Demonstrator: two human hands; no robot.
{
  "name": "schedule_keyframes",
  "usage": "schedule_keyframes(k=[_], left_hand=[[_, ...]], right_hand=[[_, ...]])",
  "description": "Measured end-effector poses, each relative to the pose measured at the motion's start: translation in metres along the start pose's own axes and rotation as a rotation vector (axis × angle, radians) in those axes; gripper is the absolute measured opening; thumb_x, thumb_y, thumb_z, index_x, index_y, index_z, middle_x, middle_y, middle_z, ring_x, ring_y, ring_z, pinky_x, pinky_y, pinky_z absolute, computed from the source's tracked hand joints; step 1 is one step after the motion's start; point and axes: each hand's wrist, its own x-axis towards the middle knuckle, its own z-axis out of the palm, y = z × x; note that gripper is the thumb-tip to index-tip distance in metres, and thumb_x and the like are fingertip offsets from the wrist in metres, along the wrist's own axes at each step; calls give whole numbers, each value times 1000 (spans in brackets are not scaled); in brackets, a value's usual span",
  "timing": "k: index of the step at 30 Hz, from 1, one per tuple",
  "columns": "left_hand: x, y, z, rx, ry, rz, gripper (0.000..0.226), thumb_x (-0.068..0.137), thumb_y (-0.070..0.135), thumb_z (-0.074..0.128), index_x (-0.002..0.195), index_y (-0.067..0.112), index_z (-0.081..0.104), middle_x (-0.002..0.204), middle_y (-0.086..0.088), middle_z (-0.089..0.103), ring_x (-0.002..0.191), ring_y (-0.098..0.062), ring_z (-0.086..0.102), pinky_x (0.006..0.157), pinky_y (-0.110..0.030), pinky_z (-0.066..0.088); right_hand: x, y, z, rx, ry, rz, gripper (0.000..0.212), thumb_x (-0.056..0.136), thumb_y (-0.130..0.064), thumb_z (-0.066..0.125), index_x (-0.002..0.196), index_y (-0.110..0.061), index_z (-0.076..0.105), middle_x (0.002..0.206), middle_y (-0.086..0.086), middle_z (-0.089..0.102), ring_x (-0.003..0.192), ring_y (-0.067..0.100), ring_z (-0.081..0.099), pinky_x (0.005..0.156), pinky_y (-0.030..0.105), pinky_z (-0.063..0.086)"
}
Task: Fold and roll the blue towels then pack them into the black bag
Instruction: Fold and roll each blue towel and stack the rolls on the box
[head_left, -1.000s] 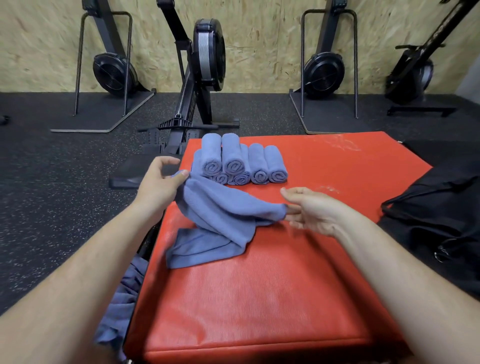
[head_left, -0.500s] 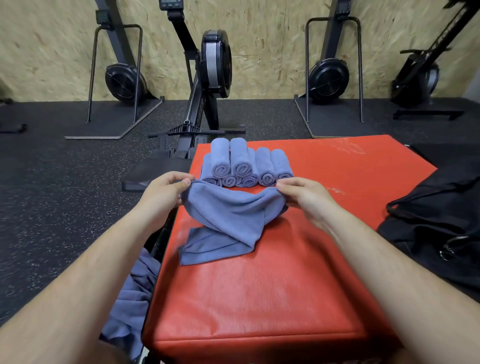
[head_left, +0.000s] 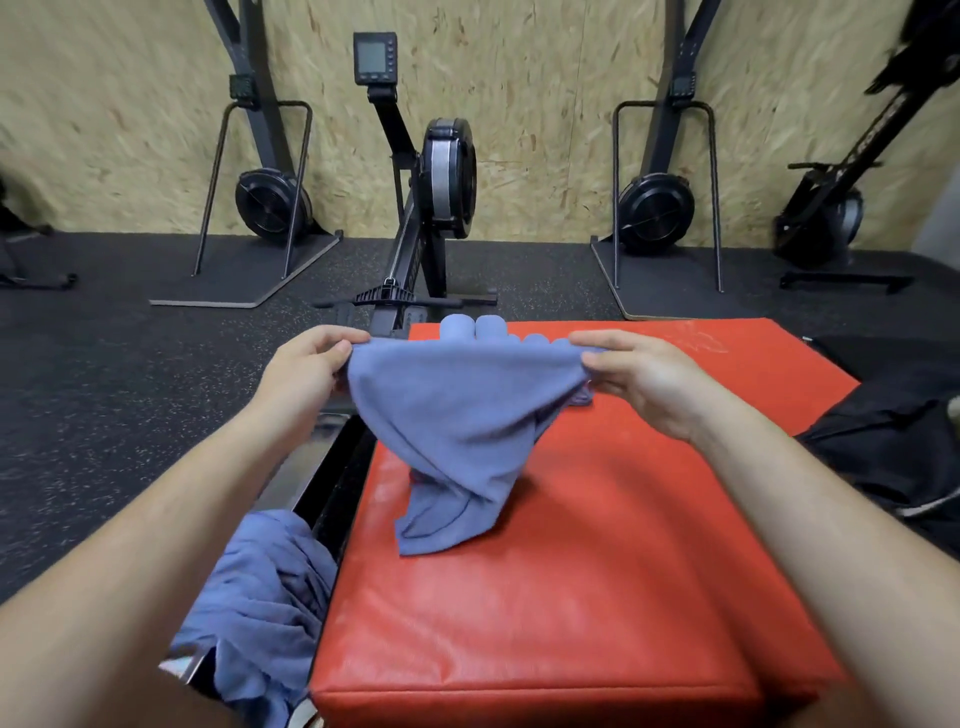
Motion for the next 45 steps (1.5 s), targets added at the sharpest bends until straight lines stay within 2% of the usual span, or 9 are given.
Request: schedule_keyframes(k=[2,6,11,19,25,33,38,41,45], left_hand=[[12,33,-3,-7,23,77,30,101,9,50,89,22,74,94,-7,72,81,-23,60,75,-37,48],[31,98,-7,75,73,190,30,99,16,51,85,31,74,90,-2,70,76,-19,54,60,-29,41],[36,153,-13,179,112,253,24,99,23,51,91,33,71,101,4,70,88,-15,58,73,-33,45],[20,178,-4,48,142,233,23,91,7,59,91,26,72,93,0,66,75,-13,53,61,-25,40],[-1,175,-3,-27,107,212,38,85,3,58,104,30,75,113,2,70,86,-13,59,66,-23,44],[-50,190,-17,-208,78,295,23,85,5,72,101,21,77,94,-3,71,79,-12,60,70,-26,47],[-46,186,-16,134,179,381,21,84,14,78,102,26,75,87,5,67,78,-9,59,70,-18,44],[-31,170,-6,435,163,389,15,91,19,71,105,24,73,94,7,69,86,-10,62,68,-21,43],[-11,144,10,505,106,297,8,96,18,63,90,19,68,82,-1,67,71,-16,57,55,-27,39]], right_hand=[[4,-33,-6,-60,28,-95,25,93,-2,60,111,-16,70,103,14,68,94,24,62,92,35,53],[9,-100,-12,-167,111,-253,26,96,-1,57,112,-16,70,102,15,68,87,22,64,73,30,58],[6,-152,-13,-347,199,-400,19,100,-14,58,108,-26,71,90,7,67,78,17,63,70,33,61],[-8,-167,-23,-204,197,-336,25,94,-5,61,106,-23,74,103,17,70,86,24,62,89,46,55],[-29,-159,-19,-145,196,-260,45,87,4,55,106,-31,76,110,5,69,85,21,60,76,36,48],[-86,-175,-21,-50,106,-298,35,83,5,69,114,-11,72,105,6,73,93,17,70,81,26,56],[-78,-180,-24,-372,228,-262,37,75,3,78,106,-17,75,106,7,73,102,22,69,95,38,56],[-64,-170,-23,-481,246,-219,26,78,-3,78,97,-21,77,99,3,75,91,16,68,83,30,57],[-36,-144,-23,-524,215,-149,12,86,-13,72,88,-22,79,86,-4,74,76,10,61,69,23,49]])
